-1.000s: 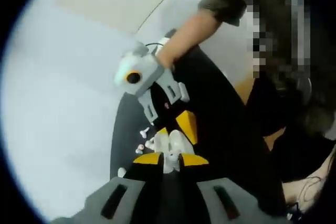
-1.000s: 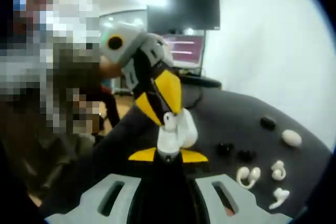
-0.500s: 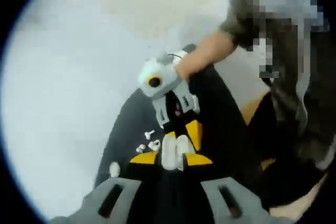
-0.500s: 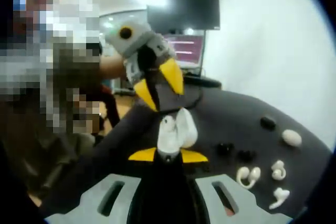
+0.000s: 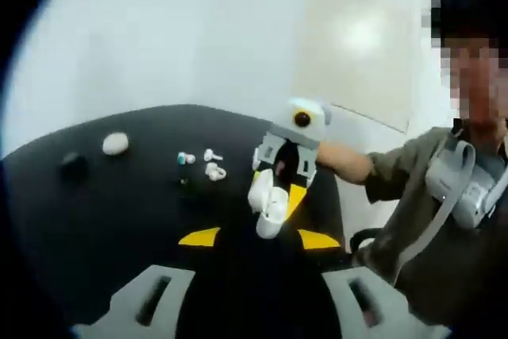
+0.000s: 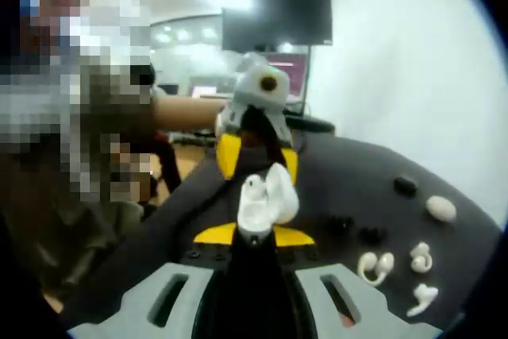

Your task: Pick up three earphones and place each one into its charging case using tactile feedback, ensure that each earphone is properly inserted and securely positioned inside the case.

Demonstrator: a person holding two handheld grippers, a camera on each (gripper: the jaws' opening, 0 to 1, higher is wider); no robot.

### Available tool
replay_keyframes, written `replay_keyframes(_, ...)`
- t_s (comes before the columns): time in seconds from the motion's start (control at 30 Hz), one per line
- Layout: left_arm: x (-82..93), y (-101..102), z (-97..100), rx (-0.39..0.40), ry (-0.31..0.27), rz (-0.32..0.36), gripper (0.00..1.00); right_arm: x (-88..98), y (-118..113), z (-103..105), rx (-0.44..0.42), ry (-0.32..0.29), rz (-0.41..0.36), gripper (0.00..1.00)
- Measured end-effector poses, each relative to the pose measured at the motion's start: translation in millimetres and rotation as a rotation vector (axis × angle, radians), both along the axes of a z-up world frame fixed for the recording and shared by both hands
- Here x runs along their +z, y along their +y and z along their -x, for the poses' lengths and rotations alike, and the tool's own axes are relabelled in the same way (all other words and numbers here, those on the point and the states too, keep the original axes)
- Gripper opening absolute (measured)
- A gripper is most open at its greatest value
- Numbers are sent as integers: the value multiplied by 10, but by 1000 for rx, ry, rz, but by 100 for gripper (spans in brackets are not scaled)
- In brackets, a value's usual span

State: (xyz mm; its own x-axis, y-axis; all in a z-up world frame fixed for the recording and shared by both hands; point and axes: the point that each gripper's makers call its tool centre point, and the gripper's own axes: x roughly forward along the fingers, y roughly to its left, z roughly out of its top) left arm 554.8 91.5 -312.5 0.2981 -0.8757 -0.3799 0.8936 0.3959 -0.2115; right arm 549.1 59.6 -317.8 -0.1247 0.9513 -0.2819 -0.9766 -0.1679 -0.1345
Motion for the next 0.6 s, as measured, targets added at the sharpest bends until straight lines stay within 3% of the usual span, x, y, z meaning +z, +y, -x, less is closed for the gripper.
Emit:
replay_keyframes(0.27, 25, -265, 46, -63, -82, 6, 27, -1, -3, 7, 0, 5, 1, 17)
replay_keyframes(0.6, 11, -328, 55, -110, -126, 20, 17, -5, -18, 11, -2, 13, 4, 17)
